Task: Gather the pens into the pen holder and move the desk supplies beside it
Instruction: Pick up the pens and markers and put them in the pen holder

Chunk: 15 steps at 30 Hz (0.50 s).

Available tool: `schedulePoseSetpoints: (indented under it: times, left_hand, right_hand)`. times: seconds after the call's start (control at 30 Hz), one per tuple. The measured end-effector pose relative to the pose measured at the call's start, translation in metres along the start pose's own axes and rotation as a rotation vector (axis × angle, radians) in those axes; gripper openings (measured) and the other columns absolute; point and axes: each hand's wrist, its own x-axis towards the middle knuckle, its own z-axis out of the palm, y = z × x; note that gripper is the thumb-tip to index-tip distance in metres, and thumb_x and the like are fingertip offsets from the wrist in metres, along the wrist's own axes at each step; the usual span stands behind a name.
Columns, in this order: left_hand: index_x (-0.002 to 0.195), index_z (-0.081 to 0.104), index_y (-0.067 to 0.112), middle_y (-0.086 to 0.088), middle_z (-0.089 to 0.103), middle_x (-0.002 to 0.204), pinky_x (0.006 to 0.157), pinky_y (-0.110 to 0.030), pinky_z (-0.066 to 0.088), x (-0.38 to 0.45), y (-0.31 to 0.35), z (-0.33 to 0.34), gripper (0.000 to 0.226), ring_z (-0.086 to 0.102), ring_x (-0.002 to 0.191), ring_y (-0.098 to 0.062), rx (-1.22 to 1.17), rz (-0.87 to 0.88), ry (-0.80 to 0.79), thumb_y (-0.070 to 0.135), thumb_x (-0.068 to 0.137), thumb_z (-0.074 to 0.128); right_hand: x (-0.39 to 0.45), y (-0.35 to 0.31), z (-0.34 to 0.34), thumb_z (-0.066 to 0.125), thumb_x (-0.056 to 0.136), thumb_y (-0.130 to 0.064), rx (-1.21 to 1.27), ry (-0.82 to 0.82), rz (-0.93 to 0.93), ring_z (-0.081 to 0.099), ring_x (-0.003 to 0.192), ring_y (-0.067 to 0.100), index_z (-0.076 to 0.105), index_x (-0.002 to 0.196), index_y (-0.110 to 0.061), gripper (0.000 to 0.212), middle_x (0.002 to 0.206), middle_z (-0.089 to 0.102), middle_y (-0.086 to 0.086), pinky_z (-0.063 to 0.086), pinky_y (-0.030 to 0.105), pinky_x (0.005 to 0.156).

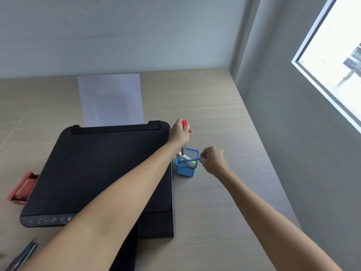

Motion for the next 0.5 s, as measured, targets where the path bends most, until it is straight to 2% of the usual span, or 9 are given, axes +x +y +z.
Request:
schedulePoseSetpoints:
  times: [0.1, 0.17, 0.23, 0.3, 0.33, 0.37, 0.4, 0.43, 0.5]
  left_hand:
    - [0.091, 0.051, 0.014, -0.009, 0.067, 0.101, 0.093, -0.041, 0.053, -0.002, -0.014, 0.003, 0.011, 0.065, 0.102, -0.028, -0.064, -0.038, -0.012, 0.008, 0.098, 0.044]
    - [0.09, 0.053, 0.015, -0.013, 0.068, 0.11, 0.092, -0.041, 0.055, -0.005, -0.024, 0.004, 0.012, 0.065, 0.104, -0.029, 0.002, -0.062, -0.014, 0.004, 0.094, 0.05]
    - [0.092, 0.057, 0.013, -0.013, 0.066, 0.113, 0.072, -0.026, 0.06, -0.007, -0.027, 0.006, 0.015, 0.065, 0.096, -0.026, 0.065, -0.062, -0.019, -0.001, 0.091, 0.052]
    - [0.104, 0.06, 0.008, -0.009, 0.062, 0.115, 0.043, -0.008, 0.048, -0.014, -0.018, 0.0, 0.021, 0.06, 0.086, -0.019, 0.1, -0.043, -0.032, -0.004, 0.09, 0.05]
    - [0.11, 0.06, 0.006, -0.008, 0.06, 0.116, 0.039, -0.006, 0.045, -0.019, -0.01, -0.005, 0.024, 0.058, 0.084, -0.017, 0.096, -0.02, -0.041, -0.003, 0.09, 0.051]
    - [0.114, 0.059, 0.005, -0.008, 0.06, 0.117, 0.043, -0.004, 0.047, -0.024, -0.003, -0.014, 0.026, 0.059, 0.085, -0.017, 0.069, 0.018, -0.055, -0.002, 0.09, 0.053]
    - [0.115, 0.059, 0.003, -0.01, 0.062, 0.117, 0.056, -0.005, 0.052, -0.035, 0.003, -0.028, 0.026, 0.061, 0.09, -0.018, 0.031, 0.061, -0.075, -0.001, 0.09, 0.055]
    - [0.116, 0.059, 0.002, -0.011, 0.063, 0.115, 0.072, -0.013, 0.054, -0.048, 0.009, -0.044, 0.026, 0.061, 0.098, -0.019, -0.012, 0.107, -0.111, 0.0, 0.09, 0.057]
    - [0.114, 0.06, 0.001, -0.01, 0.065, 0.108, 0.085, -0.023, 0.051, -0.086, 0.012, -0.086, 0.024, 0.061, 0.1, -0.016, -0.073, 0.153, -0.184, 0.004, 0.091, 0.06]
  right_hand:
    - [-0.001, 0.0, 0.001, 0.058, 0.077, -0.001, 0.0, 0.004, -0.002, 0.065, 0.077, 0.036, 0.071, 0.079, 0.0, 0.013, 0.079, 0.072, 0.023, 0.049, 0.03, 0.065]
    - [-0.001, 0.0, 0.001, 0.059, 0.08, -0.002, 0.009, 0.005, -0.008, 0.067, 0.078, 0.034, 0.071, 0.084, -0.001, 0.013, 0.082, 0.072, 0.022, 0.053, 0.032, 0.067]
    - [-0.002, -0.001, 0.0, 0.06, 0.082, -0.004, 0.021, 0.014, -0.012, 0.067, 0.078, 0.031, 0.07, 0.093, -0.003, 0.015, 0.088, 0.073, 0.021, 0.05, 0.029, 0.065]
    - [-0.004, -0.004, -0.004, 0.061, 0.083, -0.004, 0.029, 0.04, -0.024, 0.066, 0.082, 0.03, 0.068, 0.102, -0.004, 0.02, 0.096, 0.073, 0.02, 0.047, 0.027, 0.067]
    - [-0.007, -0.005, -0.008, 0.061, 0.083, -0.004, 0.023, 0.064, -0.041, 0.066, 0.086, 0.031, 0.067, 0.105, -0.004, 0.023, 0.1, 0.072, 0.019, 0.048, 0.028, 0.072]
    - [-0.01, -0.007, -0.013, 0.062, 0.082, -0.005, 0.02, 0.093, -0.063, 0.066, 0.09, 0.032, 0.066, 0.107, -0.005, 0.025, 0.104, 0.071, 0.018, 0.05, 0.031, 0.079]
    - [-0.017, -0.01, -0.017, 0.062, 0.082, -0.005, 0.036, 0.127, -0.091, 0.066, 0.093, 0.033, 0.064, 0.109, -0.006, 0.027, 0.108, 0.07, 0.018, 0.05, 0.035, 0.085]
    - [-0.026, -0.012, -0.023, 0.061, 0.083, -0.006, 0.069, 0.171, -0.112, 0.066, 0.093, 0.032, 0.063, 0.11, -0.007, 0.028, 0.111, 0.069, 0.016, 0.05, 0.04, 0.089]
    - [-0.055, -0.017, -0.028, 0.059, 0.085, -0.009, 0.153, 0.276, -0.179, 0.065, 0.087, 0.026, 0.062, 0.109, -0.011, 0.024, 0.111, 0.067, 0.013, 0.052, 0.04, 0.085]
